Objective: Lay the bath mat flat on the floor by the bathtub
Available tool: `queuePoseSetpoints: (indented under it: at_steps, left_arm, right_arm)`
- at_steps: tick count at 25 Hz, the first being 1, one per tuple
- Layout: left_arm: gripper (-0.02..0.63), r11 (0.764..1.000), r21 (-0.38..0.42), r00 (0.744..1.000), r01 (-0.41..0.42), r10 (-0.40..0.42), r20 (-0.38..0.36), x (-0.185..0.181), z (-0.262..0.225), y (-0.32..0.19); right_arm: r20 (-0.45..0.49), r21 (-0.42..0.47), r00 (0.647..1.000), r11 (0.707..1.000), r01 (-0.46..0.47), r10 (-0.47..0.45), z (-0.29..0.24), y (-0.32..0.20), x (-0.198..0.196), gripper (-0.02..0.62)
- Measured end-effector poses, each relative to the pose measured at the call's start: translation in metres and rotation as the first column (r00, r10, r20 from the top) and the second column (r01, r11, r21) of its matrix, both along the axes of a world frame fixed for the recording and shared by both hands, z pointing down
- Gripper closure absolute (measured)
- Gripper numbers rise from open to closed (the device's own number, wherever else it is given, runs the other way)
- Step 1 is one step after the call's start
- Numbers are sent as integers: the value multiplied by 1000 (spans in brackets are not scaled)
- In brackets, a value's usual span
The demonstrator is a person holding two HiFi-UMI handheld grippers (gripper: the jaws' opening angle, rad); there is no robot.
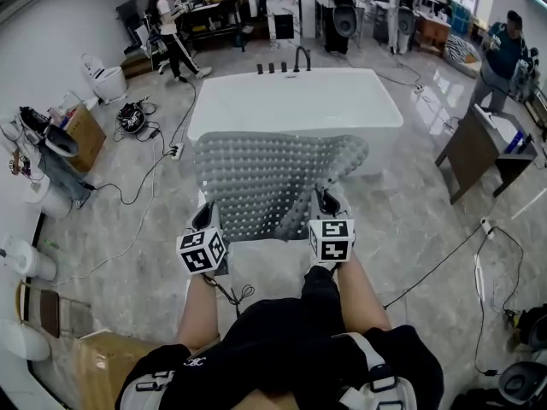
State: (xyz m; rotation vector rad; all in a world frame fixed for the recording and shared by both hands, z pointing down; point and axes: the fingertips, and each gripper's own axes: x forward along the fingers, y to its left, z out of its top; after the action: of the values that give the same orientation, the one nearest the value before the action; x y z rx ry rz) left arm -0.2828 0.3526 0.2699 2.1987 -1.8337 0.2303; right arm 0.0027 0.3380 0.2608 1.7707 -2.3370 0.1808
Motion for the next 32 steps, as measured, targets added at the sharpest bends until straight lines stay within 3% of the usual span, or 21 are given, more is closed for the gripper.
queuePoseSetpoints:
  at_steps: [9, 24, 29, 32]
  left_arm:
    - [569, 1000, -20, 1000, -17, 18, 20, 35, 15, -101]
    - [569, 992, -124, 999, -24, 27, 21, 128, 38, -319]
    - [569, 977, -201, 994, -72, 53, -97, 149, 51, -367]
    - [569, 975, -211, 996, -61, 46, -73, 151, 59, -386]
  right_arm:
    - [8, -20, 1000, 1000, -5, 5, 25, -95, 36, 558]
    - [-29, -111, 998, 992, 51, -55, 47, -314, 113, 558]
    - [-7, -132, 998, 990, 58, -59, 51, -371, 129, 557]
    - [-11, -147, 997, 986, 78, -81, 58, -395, 130, 557]
